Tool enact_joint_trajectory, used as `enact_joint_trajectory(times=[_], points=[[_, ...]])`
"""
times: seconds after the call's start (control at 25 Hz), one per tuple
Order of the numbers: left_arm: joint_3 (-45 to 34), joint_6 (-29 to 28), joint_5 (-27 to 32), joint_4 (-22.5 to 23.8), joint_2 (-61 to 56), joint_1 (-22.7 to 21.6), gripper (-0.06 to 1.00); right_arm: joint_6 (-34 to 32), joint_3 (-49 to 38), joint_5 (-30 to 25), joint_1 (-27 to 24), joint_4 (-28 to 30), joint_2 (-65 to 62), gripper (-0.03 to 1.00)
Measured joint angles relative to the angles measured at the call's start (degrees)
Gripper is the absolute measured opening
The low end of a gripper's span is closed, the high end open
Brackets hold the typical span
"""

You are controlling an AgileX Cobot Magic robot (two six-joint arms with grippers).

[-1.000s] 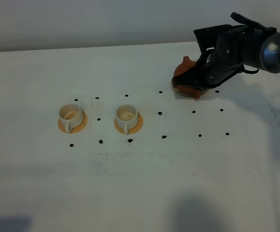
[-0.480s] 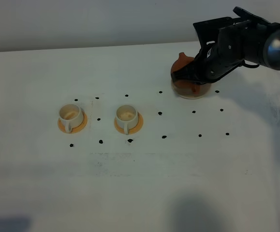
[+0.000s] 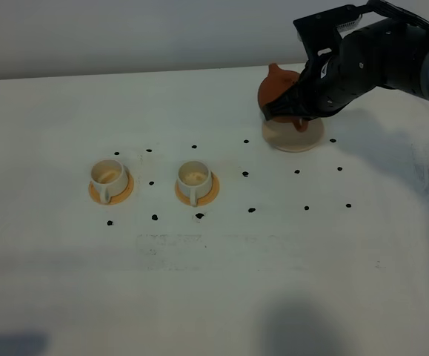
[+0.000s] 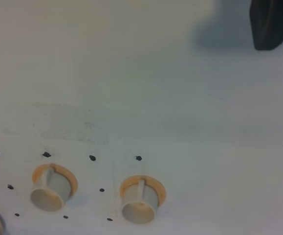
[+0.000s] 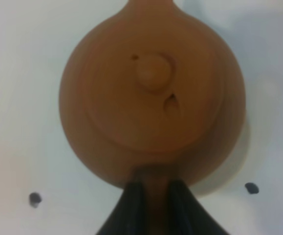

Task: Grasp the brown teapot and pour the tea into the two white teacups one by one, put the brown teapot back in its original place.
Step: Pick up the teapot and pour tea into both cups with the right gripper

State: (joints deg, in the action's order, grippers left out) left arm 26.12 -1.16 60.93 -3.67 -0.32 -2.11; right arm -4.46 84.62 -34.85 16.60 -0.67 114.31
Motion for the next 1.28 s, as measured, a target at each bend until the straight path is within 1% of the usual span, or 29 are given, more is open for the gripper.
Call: enact_joint_trajectory(times=[0.16,0.44,0.52,0.68,0.92,1.08,1.28], points=[[0.0,0.0,0.0,0.0,0.0,0.0,0.33,0.72,-3.62,1.88,0.82,0.0,-3.25,0.09],[0.0,0.0,0.0,0.0,0.0,0.0,0.33,1.07,-12.11,7.15,2.58,0.27,-9.83,0.09],[0.0,0.0,0.0,0.0,0.0,0.0,0.33,1.07,-14.44,8.07,3.34,1.19,-11.5,0.09],[0.0,0.0,0.0,0.0,0.0,0.0,0.33,1.07,-17.68,9.53,5.63,2.62,-13.1,0.09],[0.0,-0.07,0.0,0.0,0.0,0.0,0.33,1.14,-19.02,9.81,10.48,4.87,-13.22,0.09],[0.0,-0.07,0.0,0.0,0.0,0.0,0.33,0.02,-19.02,9.85,13.38,8.47,-13.22,0.09],[0.0,-0.07,0.0,0.0,0.0,0.0,0.33,-2.23,-19.02,7.79,15.69,15.43,-13.22,0.09]])
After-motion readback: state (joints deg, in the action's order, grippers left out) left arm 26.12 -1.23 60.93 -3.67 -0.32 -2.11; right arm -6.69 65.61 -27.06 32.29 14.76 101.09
